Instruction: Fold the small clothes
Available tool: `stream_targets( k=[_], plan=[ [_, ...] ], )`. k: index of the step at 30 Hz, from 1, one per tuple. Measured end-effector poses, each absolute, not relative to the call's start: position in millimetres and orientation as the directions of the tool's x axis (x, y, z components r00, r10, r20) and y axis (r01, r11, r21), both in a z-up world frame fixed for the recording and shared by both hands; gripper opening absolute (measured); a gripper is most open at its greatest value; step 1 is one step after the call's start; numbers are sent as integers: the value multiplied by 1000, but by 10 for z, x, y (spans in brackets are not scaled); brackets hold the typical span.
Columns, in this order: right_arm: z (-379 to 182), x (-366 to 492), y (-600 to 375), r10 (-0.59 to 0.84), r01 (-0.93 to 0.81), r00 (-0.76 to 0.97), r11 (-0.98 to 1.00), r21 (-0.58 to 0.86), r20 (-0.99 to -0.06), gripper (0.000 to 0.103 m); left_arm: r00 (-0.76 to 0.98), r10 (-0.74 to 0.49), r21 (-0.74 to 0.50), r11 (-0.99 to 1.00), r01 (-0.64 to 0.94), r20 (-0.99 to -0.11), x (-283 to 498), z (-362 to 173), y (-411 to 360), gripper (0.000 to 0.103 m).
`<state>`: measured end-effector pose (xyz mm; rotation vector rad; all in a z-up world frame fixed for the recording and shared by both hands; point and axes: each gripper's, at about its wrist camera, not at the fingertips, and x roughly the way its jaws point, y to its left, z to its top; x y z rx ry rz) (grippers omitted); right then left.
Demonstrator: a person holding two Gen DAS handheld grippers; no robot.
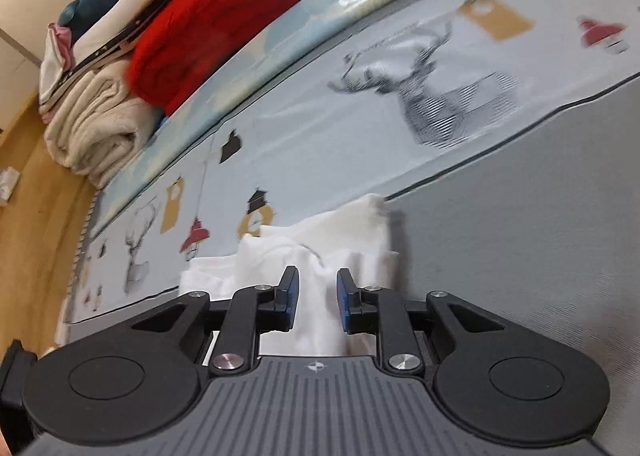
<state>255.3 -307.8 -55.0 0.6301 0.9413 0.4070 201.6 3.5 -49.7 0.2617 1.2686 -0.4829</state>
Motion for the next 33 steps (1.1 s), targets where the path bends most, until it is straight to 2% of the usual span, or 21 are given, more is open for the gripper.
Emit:
stream_targets(
  k=[5,11,13,16,19,21,24,27,28,31,33],
  plan=[
    [-779,2752,-2952,537,0,475,792,611,-696,22,200,-220,-96,866,491,-955,2059,-503,63,43],
    [-815,2814,-2928,542,-6,478,789,614,-691,22,175,-232,-119,864,489,-957,2098,-525,91,43],
    [-795,2806,-2903,558,-23,476,780,625,-680,5,174,-230,-118,863,491,-957,2102,-528,87,43],
    [-667,2770,-2839,536,-78,522,804,589,-663,5,177,-234,-121,863,490,-956,2100,-520,94,43],
    [-511,2708,-2962,522,-66,617,780,623,-588,4,192,-251,-131,865,484,-949,2096,-483,111,44],
    [-551,2724,-3044,475,-6,631,793,609,-613,4,201,-249,-127,868,480,-947,2093,-463,109,44],
    [-788,2777,-3011,403,80,564,842,534,-721,7,202,-241,-116,865,488,-949,2067,-452,79,44],
    [-795,2757,-2895,348,53,553,892,449,-757,15,209,-269,-138,862,488,-940,2044,-389,84,44],
    [-747,2725,-2883,330,41,570,904,427,-753,20,219,-287,-153,862,483,-933,2044,-347,91,44],
    [-555,2574,-2952,305,37,636,906,422,-709,20,273,-329,-180,872,455,-904,2072,-218,136,44],
    [-388,2436,-3015,347,-17,677,889,458,-649,23,303,-360,-211,879,428,-882,2111,-147,170,44]
  ],
)
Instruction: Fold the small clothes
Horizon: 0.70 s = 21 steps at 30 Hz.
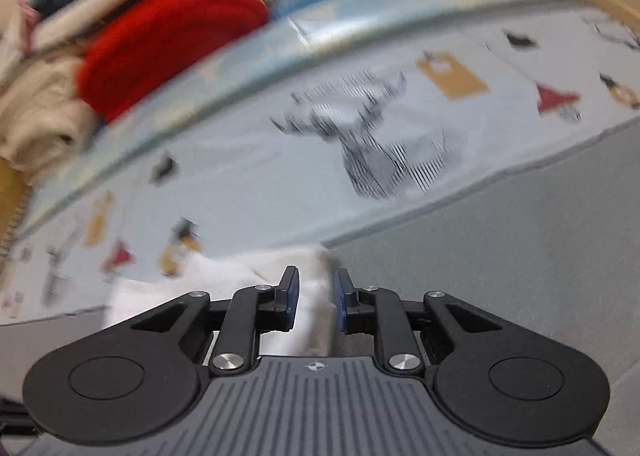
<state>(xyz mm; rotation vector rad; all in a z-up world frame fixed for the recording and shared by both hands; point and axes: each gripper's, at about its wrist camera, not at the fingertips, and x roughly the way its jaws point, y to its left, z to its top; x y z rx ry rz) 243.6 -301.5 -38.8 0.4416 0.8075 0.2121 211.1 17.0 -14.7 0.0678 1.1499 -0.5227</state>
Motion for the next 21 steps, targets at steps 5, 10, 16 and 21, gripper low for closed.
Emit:
stream_targets(
  k=[5,10,16,21],
  plan=[
    [-145,2050,-2813,597,-393,592,800,453,-541,30,384,-374,-217,894,393,-844,2196,-47,102,43],
    [-550,1865,-2523,507,-512,411,816,268,-758,28,403,-306,-160,921,355,-863,2336,-138,-12,43],
    [-608,1828,-2657,516,-479,406,823,305,-754,28,334,-146,-45,955,292,-931,2477,-411,-15,49],
    [-514,1714,-2677,521,-439,435,835,332,-735,28,372,-273,-149,932,329,-887,2355,-191,46,49]
  ],
)
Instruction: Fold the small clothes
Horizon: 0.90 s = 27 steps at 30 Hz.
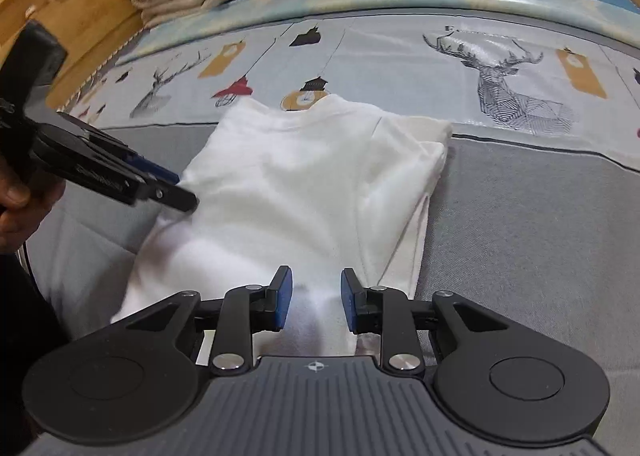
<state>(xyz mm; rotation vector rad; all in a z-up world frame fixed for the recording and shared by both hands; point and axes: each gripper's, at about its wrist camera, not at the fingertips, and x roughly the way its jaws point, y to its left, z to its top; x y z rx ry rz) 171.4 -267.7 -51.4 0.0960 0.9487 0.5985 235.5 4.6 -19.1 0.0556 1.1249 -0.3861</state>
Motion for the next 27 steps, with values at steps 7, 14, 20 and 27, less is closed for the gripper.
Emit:
stream_targets(
  k=[7,14,20,27],
  plan=[
    [-523,1750,-2695,497,-376,459,860,345,-736,45,313,-156,-48,944,327,-937,2278,-337,25,69],
    [-672,2010,-2861,389,-135,497,918,374,-776,75,305,-184,-119,968,219,-934,2417,-355,109,87],
    [-963,2199,-2862,483,-55,373,864,500,-792,82,241,-201,-148,964,220,-949,2556,-537,58,89],
    [-923,2311,-2763,527,-112,366,843,526,-767,49,290,-225,-162,961,226,-930,2691,-561,-3,67]
  ],
)
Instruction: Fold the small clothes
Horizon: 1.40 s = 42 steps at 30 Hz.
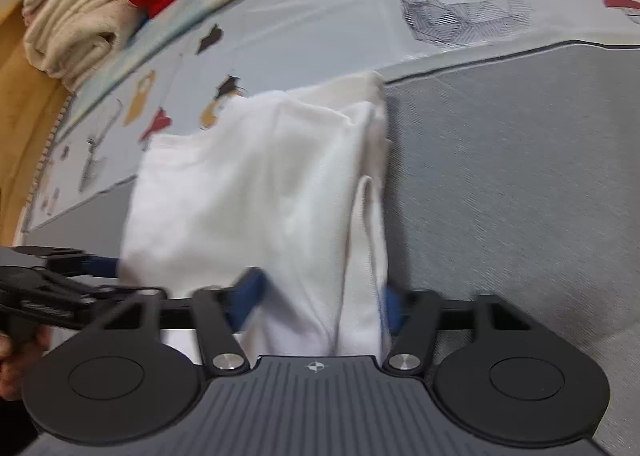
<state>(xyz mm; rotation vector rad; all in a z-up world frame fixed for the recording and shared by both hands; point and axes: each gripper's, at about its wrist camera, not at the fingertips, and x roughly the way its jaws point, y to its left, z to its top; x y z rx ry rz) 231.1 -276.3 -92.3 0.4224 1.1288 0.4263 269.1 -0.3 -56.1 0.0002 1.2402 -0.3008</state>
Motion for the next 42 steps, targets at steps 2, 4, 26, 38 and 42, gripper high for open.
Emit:
stream_targets(
  k=[2,4,26,38,42],
  plan=[
    [-903,2351,-2735,525,-112,373,844,525,-765,39,331,-216,-135,958,252,-919,2712,-507,-15,51],
    [-852,2384,-2723,525,-116,403,842,527,-750,29,397,-212,-120,963,243,-893,2755,-385,27,40],
    [-669,2435,-2520,340,-136,466,940,313,-817,56,429,-42,55,976,211,-902,2650,-294,249,67],
    [-246,1656,-2745,80,114,624,975,192,-777,55,633,34,181,969,169,-773,1570,107,277,86],
    [-11,1262,-2744,94,105,722,964,243,-686,64,706,29,167,978,127,-708,1211,304,221,88]
  ],
)
